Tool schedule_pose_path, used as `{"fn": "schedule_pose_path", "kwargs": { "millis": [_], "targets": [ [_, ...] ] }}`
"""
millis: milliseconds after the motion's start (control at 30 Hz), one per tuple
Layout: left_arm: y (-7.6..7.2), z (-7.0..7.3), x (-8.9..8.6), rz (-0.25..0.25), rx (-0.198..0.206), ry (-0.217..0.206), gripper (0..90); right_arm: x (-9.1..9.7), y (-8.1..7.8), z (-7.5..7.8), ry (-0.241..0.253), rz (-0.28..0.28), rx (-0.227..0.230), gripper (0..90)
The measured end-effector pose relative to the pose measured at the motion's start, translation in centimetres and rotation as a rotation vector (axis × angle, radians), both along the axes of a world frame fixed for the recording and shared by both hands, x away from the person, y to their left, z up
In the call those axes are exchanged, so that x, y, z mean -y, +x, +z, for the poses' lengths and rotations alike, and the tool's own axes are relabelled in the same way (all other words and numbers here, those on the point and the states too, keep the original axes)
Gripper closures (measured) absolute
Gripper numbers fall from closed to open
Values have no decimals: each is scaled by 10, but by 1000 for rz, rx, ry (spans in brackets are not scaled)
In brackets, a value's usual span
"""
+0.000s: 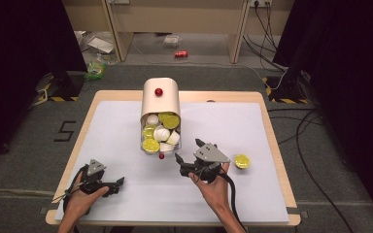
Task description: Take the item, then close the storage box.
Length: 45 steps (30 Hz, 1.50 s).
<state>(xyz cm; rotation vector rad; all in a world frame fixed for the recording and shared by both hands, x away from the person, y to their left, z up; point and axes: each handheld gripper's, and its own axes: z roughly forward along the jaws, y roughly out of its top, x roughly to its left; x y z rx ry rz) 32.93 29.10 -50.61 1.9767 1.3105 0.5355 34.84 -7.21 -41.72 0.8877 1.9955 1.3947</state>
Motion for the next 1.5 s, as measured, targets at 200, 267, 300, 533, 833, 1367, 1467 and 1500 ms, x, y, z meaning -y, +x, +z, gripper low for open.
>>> {"fn": "schedule_pose_path", "kwargs": {
  "millis": [200,267,300,533,833,1367,1467,1500],
  "targets": [
    [0,0,0,0,-1,0,63,-4,-1,2,-3,10,4,173],
    [0,0,0,0,-1,1,63,-6,0,1,-6,17,10,171],
    [0,0,0,0,-1,1,63,-8,-1,0,-6,19,8,170],
    [0,0,0,0,0,0,63,-15,2,-2,-23,23,7,170],
    [0,0,0,-1,-1,2,62,-23,12,-8,-50,20,1,157],
    [0,0,0,0,0,-3,62,-32,17,-4,-48,15,28,193],
    [0,0,0,-1,-1,0,62,-30,20,-2,-32,6,26,174],
    [0,0,0,-1,-1,0,62,-29,22,-1,-18,4,15,164]
  ]
}}
